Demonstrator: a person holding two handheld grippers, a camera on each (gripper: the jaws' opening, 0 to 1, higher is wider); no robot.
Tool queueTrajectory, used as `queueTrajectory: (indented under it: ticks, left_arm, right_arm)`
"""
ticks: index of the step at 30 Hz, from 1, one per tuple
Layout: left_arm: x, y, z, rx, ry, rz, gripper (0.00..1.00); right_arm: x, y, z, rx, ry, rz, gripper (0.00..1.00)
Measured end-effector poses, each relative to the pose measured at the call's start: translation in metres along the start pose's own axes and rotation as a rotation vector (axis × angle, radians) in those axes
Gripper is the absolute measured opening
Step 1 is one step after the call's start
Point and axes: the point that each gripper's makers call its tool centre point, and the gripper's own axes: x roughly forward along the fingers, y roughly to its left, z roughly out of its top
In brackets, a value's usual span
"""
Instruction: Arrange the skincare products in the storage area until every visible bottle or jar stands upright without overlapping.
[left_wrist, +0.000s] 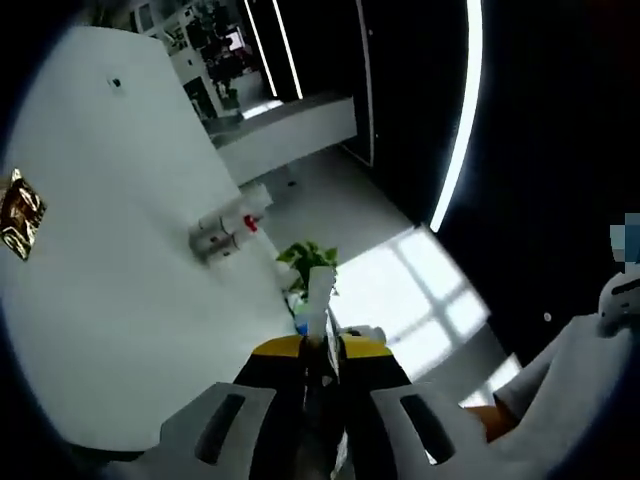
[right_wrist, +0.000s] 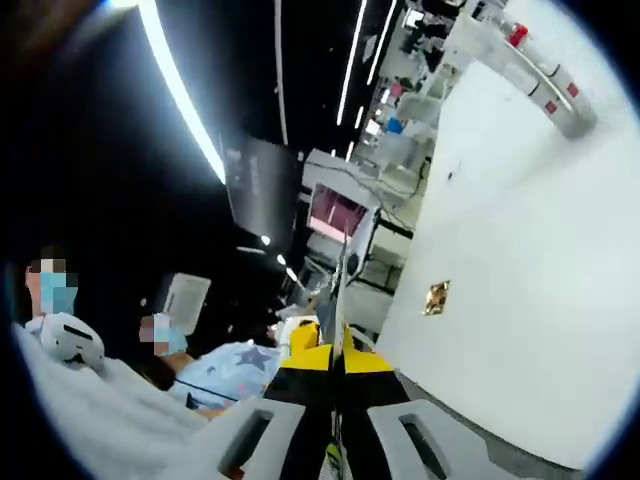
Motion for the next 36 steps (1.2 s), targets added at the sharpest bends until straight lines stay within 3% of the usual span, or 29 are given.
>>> queueTrajectory:
  ticks: [3,6,10,13,16,19,23,26,34,36]
  left_arm:
    - [0.004,-0.002,-0.009,0.000,0.045,-0.004,0.19]
    - [0.007,-0.003,-0.020,0.026,0.099,-0.007,0.19]
    - [0.007,0.004,-0.026,0.041,0.127,0.033,0.12]
    - [0.005,0.008,-0.026,-0.019,0.127,0.050,0.09]
    - [0.006,0.004,-0.027,-0.025,0.134,0.026,0.00]
    - [0.006,0.003,-0.029,-0.052,0.145,0.016,0.00]
    - [0.004,0.002,-0.023,-0.092,0.120,-0.003,0.00]
    - [0.001,0.000,-0.012,-0.140,0.063,-0.025,0.00]
    - [-0.003,-0.004,-0.007,-0.126,0.042,-0.050,0.00]
    - [-0.005,-0.003,-0.002,-0.127,0.010,-0.044,0.00]
  right_arm:
    - [0.000,0.002,0.011,0.043,-0.083,0.016,0.00]
    - [0.005,0.007,0.008,0.028,-0.067,0.024,0.00]
    - [0.010,0.006,0.003,-0.020,-0.027,-0.003,0.00]
    - [0.009,0.002,0.003,-0.042,-0.028,-0.026,0.00]
    - [0.008,0.000,0.003,-0.034,-0.024,-0.034,0.00]
    - [0.007,-0.003,0.002,-0.026,-0.021,-0.034,0.00]
    - [0.006,-0.002,0.004,0.016,-0.048,-0.010,0.00]
    - [0.003,-0.004,0.011,0.070,-0.091,0.004,0.00]
    - [0.005,0.008,0.008,0.042,-0.064,0.046,0.00]
    - [0.010,0.009,-0.005,0.017,-0.010,0.036,0.17]
